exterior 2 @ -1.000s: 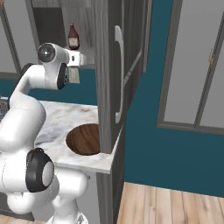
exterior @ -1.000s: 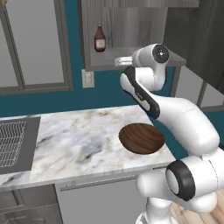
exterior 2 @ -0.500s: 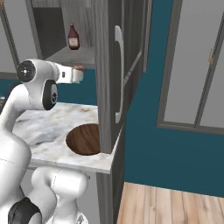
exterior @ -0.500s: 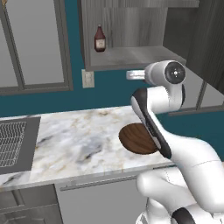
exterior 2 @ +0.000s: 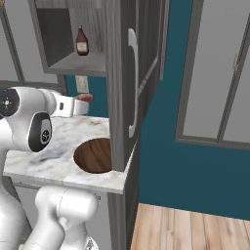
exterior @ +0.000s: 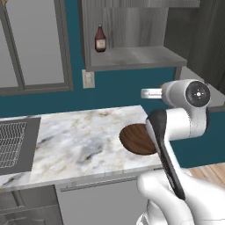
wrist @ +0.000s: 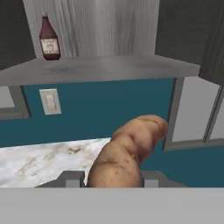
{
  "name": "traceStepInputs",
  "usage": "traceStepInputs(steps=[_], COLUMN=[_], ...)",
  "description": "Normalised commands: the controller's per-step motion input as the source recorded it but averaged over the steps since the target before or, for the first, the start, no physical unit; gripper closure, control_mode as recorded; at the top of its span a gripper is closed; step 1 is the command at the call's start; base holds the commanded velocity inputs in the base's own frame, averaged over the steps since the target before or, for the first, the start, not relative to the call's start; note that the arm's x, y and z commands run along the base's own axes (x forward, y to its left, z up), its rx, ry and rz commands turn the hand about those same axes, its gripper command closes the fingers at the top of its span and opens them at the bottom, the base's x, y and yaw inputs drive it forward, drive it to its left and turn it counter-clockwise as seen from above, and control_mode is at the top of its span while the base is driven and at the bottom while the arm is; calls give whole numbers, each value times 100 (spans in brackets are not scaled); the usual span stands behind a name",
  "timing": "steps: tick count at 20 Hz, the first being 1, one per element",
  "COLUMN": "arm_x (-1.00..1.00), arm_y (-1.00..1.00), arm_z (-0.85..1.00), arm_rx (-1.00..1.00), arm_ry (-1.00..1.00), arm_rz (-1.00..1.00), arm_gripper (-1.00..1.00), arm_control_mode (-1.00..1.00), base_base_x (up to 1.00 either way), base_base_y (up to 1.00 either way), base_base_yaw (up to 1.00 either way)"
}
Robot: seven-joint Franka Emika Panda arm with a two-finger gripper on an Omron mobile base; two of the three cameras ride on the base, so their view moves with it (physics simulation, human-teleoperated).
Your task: Pick the potato from the cabinet and place it in the bowl. Then pick the bowl and place it in the sink. Then turn on the sink facuet.
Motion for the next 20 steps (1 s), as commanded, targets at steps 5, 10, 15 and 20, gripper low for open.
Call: traceStepInputs(steps=[5, 10, 15, 20], arm_x=[-21, 7, 20, 17], arm_y=[0, 1, 0, 0], arm_z=[-54, -48, -32, -47], arm_rx=[0, 0, 0, 0], arm_ry=[12, 16, 24, 23], arm_rz=[0, 0, 0, 0], arm_gripper=[100, 100, 100, 100], arm_control_mode=[-100, -100, -100, -100], base_base_x=[0, 0, 0, 0], base_base_y=[0, 0, 0, 0], base_base_yaw=[0, 0, 0, 0])
